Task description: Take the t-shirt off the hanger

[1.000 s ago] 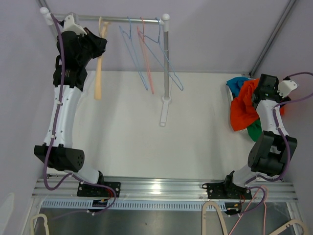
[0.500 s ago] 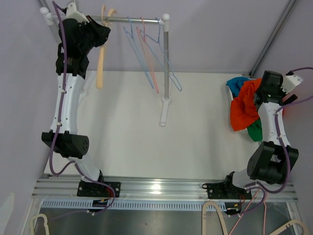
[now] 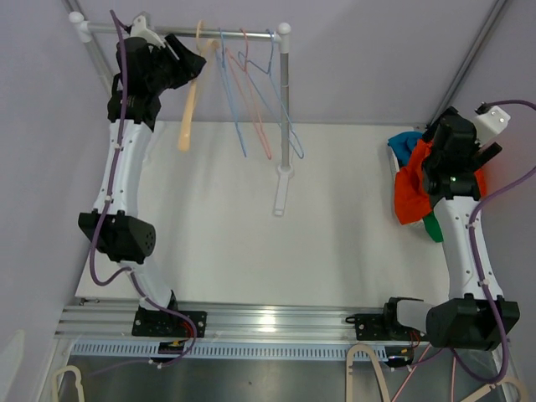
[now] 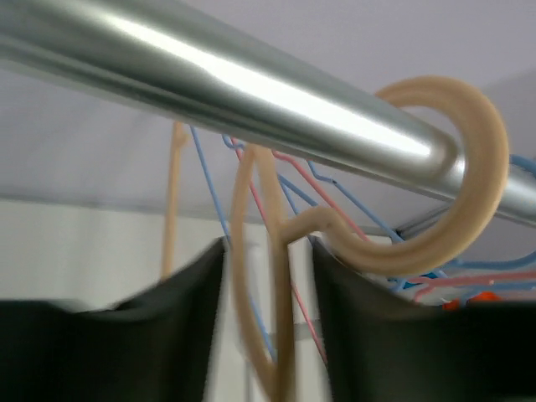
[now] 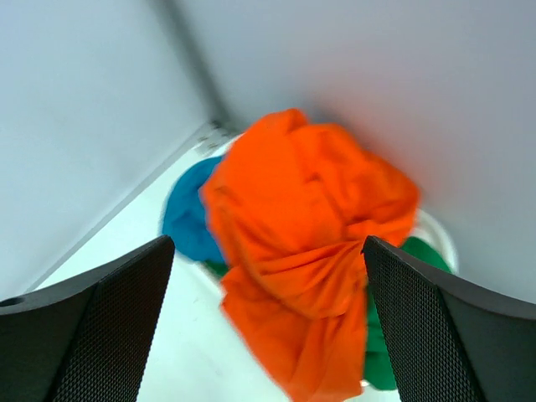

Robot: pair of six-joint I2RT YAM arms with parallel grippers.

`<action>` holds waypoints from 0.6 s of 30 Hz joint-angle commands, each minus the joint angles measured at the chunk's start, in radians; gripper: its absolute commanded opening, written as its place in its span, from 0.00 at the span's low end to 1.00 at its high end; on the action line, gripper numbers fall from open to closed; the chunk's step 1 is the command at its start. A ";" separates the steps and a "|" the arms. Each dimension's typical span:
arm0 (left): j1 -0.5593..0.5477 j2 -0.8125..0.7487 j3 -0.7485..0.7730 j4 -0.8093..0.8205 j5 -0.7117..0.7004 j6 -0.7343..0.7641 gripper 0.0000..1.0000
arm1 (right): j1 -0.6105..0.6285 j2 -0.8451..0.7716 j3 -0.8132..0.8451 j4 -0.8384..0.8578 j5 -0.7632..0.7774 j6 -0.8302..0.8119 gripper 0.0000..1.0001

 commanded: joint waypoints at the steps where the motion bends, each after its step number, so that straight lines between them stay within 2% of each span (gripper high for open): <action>1: 0.007 -0.117 -0.121 0.039 0.040 0.019 0.63 | 0.085 -0.051 0.036 0.063 -0.040 -0.067 1.00; 3: 0.007 -0.178 -0.224 0.086 0.008 0.019 0.92 | 0.146 -0.057 0.039 0.070 -0.062 -0.084 0.99; 4: 0.007 -0.233 -0.272 0.087 -0.008 0.022 0.99 | 0.162 -0.060 0.053 0.072 -0.089 -0.083 0.99; 7: 0.007 -0.316 -0.337 0.045 -0.070 0.048 0.99 | 0.223 -0.071 0.078 0.066 -0.132 -0.086 1.00; 10: 0.006 -0.488 -0.432 -0.011 -0.111 0.062 1.00 | 0.278 -0.095 0.096 0.069 -0.210 -0.093 0.99; 11: 0.004 -0.531 -0.517 -0.024 -0.124 0.059 1.00 | 0.294 -0.112 0.096 0.072 -0.233 -0.090 1.00; 13: -0.001 -0.626 -0.587 -0.031 -0.160 0.046 1.00 | 0.341 -0.131 0.098 0.066 -0.255 -0.072 1.00; 14: -0.002 -0.734 -0.666 -0.022 -0.167 0.043 1.00 | 0.355 -0.140 0.091 0.067 -0.293 -0.061 1.00; 16: -0.004 -0.858 -0.852 0.049 -0.162 0.027 0.99 | 0.384 -0.170 0.088 0.055 -0.332 -0.020 1.00; 17: -0.005 -0.924 -0.897 0.076 -0.162 0.020 1.00 | 0.392 -0.180 0.084 0.048 -0.351 -0.006 1.00; 18: -0.007 -1.046 -0.973 0.100 -0.162 0.014 0.99 | 0.400 -0.209 0.064 0.046 -0.394 0.012 0.99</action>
